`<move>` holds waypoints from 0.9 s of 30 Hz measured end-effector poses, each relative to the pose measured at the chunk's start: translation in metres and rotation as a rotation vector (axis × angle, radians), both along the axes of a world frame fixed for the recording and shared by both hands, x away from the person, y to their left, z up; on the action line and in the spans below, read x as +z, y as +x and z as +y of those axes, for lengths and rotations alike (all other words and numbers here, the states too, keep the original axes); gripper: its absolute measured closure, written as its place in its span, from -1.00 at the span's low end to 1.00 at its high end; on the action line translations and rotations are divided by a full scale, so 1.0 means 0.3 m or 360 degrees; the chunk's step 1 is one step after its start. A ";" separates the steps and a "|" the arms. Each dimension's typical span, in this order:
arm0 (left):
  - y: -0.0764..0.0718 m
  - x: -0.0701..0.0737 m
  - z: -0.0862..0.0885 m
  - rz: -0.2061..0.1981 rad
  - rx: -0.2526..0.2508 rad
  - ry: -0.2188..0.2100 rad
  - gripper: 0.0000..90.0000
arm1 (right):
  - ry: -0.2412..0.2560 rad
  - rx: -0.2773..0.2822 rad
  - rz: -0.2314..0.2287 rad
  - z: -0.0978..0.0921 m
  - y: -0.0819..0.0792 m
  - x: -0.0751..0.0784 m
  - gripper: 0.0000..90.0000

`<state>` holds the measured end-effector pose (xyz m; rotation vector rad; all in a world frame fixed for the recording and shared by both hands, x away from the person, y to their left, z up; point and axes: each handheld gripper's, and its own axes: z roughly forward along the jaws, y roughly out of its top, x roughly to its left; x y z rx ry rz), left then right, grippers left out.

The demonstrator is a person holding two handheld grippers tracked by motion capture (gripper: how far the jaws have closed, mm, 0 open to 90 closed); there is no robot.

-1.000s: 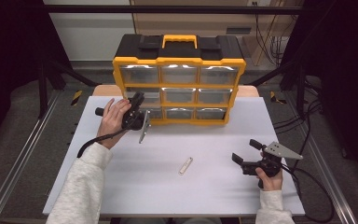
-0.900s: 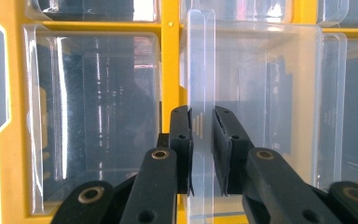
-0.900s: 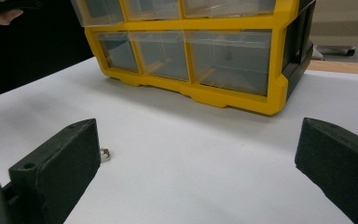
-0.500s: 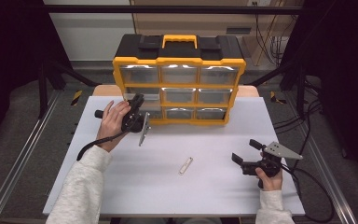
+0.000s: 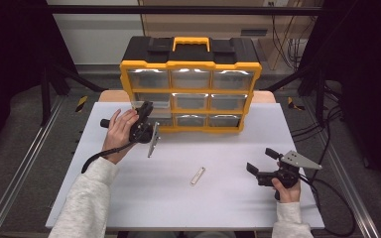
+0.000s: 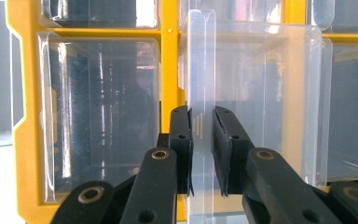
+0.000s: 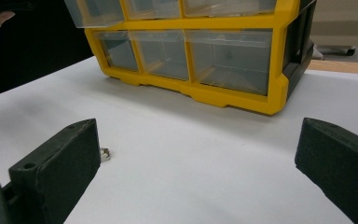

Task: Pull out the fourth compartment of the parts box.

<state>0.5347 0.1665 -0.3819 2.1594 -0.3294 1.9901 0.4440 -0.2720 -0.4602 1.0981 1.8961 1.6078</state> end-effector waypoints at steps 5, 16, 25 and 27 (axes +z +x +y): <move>-0.009 -0.001 0.001 -0.0002 -0.0005 0.0002 0.72 | -0.0002 0.0001 -0.0002 0.000 0.001 0.000 -0.99; -0.025 -0.003 0.004 -0.0003 -0.0013 0.0001 0.72 | 0.0001 0.0000 0.0001 0.000 0.000 0.000 -0.99; -0.041 -0.004 0.005 -0.0006 -0.0017 0.0001 0.72 | 0.0000 -0.0001 0.0001 0.000 0.000 0.000 -0.99; -0.044 -0.005 0.005 -0.0007 -0.0012 0.0002 0.72 | 0.0000 -0.0001 0.0002 0.001 0.000 0.000 -0.99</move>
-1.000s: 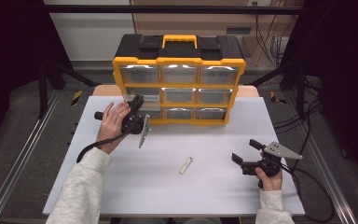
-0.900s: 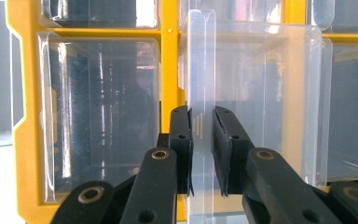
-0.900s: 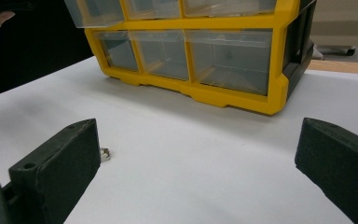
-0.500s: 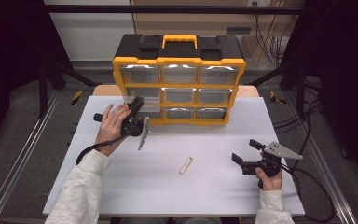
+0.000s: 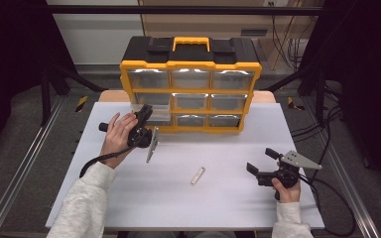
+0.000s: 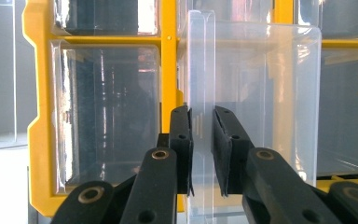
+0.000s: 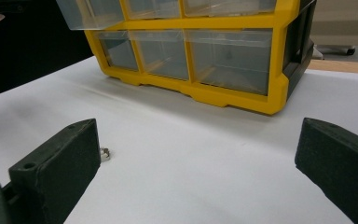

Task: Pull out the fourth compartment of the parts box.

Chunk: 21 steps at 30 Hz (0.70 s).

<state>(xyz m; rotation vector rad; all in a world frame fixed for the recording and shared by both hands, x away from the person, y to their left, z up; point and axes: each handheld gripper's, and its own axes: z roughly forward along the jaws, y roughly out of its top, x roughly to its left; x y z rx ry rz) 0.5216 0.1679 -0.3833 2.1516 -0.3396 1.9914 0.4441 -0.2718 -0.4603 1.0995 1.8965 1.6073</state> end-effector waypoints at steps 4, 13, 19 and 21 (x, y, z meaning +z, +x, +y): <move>-0.005 -0.001 0.002 0.0001 -0.0006 -0.0004 0.72 | -0.0001 -0.0001 -0.0002 0.000 0.000 0.000 -0.99; -0.017 -0.002 0.002 -0.0004 -0.0004 -0.0002 0.72 | 0.0000 0.0000 -0.0001 0.000 0.000 0.000 -0.99; -0.026 -0.003 0.003 -0.0006 -0.0008 -0.0004 0.72 | 0.0000 0.0000 -0.0001 0.000 0.000 0.000 -0.99; -0.029 -0.003 0.003 -0.0006 -0.0011 -0.0007 0.72 | 0.0000 0.0000 0.0000 0.000 0.000 0.000 -0.99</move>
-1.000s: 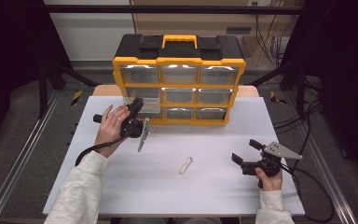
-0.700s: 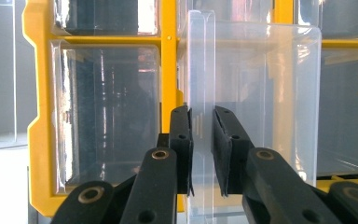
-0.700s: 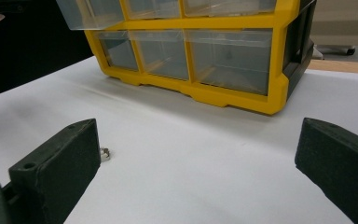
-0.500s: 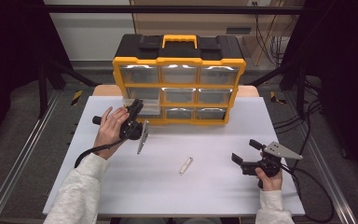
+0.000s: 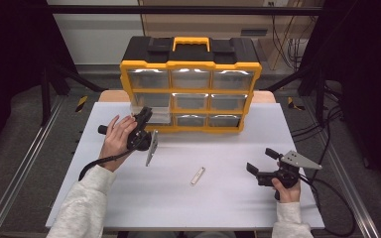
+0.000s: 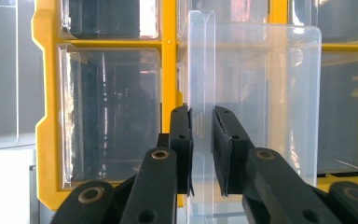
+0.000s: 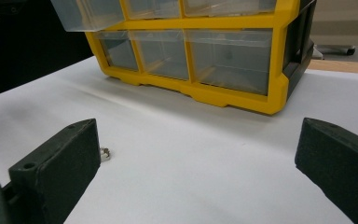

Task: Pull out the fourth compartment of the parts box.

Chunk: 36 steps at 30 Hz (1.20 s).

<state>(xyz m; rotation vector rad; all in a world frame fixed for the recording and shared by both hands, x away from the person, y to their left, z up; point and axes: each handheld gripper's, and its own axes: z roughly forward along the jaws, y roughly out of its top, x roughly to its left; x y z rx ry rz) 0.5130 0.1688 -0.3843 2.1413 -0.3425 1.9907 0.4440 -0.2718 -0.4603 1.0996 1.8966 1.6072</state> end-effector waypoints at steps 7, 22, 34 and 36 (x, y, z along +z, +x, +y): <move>-0.007 -0.003 0.000 -0.0006 0.0001 -0.0003 0.72 | 0.0001 -0.0001 0.0000 0.000 0.000 0.000 -0.99; -0.025 -0.002 0.005 -0.0004 -0.0007 0.0005 0.72 | 0.0000 -0.0004 -0.0001 -0.001 0.000 0.000 -0.99; -0.042 -0.005 0.008 -0.0007 -0.0019 -0.0003 0.73 | 0.0000 -0.0002 0.0001 0.000 0.000 0.000 -0.99; -0.045 -0.003 0.008 -0.0010 -0.0018 0.0006 0.73 | 0.0001 -0.0004 -0.0001 0.000 0.000 0.000 -0.99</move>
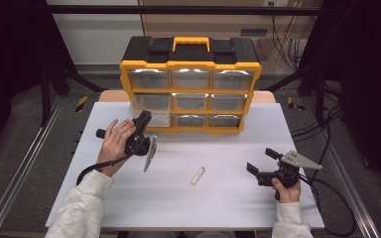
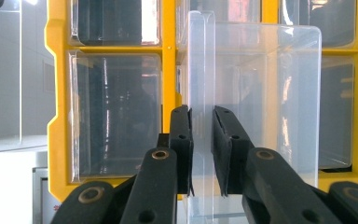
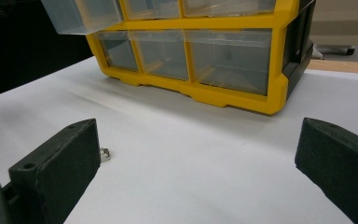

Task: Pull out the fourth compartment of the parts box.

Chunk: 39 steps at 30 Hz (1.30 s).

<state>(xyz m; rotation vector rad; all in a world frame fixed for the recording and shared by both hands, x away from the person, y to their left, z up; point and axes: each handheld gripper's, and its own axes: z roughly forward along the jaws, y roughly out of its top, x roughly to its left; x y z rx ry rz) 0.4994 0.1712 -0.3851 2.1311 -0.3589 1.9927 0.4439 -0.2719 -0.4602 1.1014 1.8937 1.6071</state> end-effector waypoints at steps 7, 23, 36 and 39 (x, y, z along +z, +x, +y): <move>-0.015 0.001 0.002 -0.0006 -0.0006 0.0010 0.73 | -0.0001 0.0002 0.0003 0.000 0.000 0.000 -0.99; -0.032 -0.005 0.004 -0.0006 -0.0014 0.0004 0.72 | -0.0004 0.0000 0.0003 0.000 0.001 -0.001 -0.99; -0.031 0.012 -0.002 0.0083 0.0010 -0.0029 0.69 | -0.0004 0.0000 0.0004 0.000 0.000 -0.001 -0.99; -0.030 0.019 -0.004 0.0103 0.0017 -0.0028 0.69 | -0.0004 -0.0001 0.0004 0.000 0.000 -0.001 -0.99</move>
